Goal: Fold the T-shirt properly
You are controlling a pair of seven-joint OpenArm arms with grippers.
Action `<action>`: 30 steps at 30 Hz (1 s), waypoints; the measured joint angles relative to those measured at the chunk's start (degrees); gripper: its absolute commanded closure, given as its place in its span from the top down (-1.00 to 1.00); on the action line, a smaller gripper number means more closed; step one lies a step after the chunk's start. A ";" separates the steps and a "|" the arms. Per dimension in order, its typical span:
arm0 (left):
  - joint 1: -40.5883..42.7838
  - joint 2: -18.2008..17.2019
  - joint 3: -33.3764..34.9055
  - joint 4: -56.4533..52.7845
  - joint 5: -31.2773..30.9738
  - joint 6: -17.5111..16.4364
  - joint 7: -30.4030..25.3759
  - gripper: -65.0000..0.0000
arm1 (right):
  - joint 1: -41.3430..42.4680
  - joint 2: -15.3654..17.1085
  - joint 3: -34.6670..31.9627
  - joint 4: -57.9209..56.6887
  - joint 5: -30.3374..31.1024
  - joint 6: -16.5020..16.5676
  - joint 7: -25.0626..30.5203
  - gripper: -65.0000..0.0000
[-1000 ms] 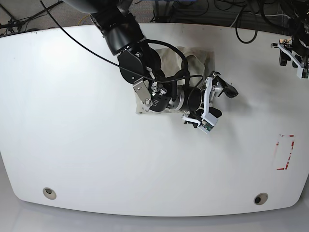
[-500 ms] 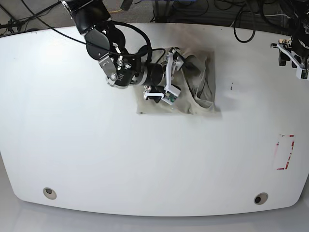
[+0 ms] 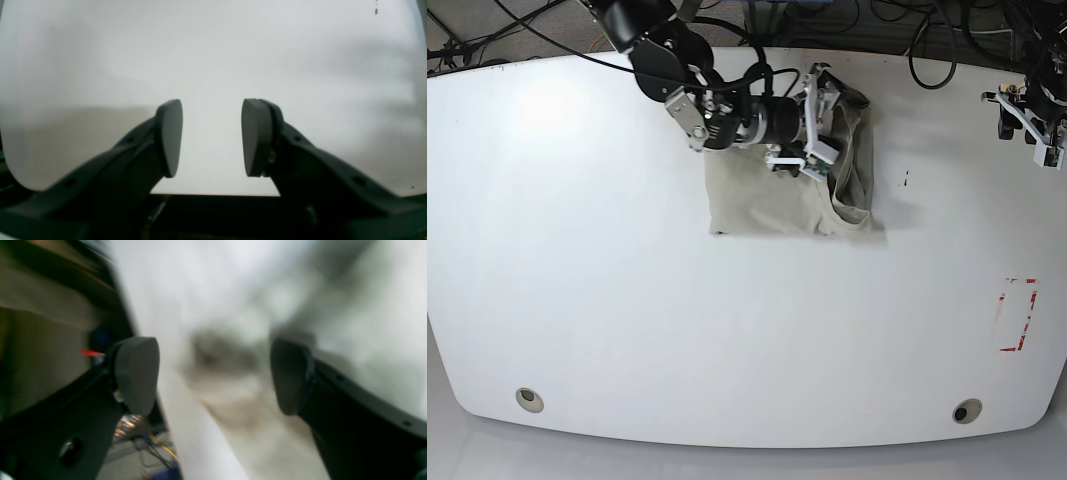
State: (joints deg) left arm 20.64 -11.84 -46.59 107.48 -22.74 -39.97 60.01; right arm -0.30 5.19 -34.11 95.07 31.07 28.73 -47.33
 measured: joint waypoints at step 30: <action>0.31 -0.13 5.49 4.24 0.46 0.00 0.02 -0.21 | 7.80 -0.76 7.87 1.38 -0.22 -0.24 1.70 0.50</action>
State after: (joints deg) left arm 20.95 -11.97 -41.10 111.72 -22.28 -39.97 60.03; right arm 7.51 4.43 -26.24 96.44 30.85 28.49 -45.63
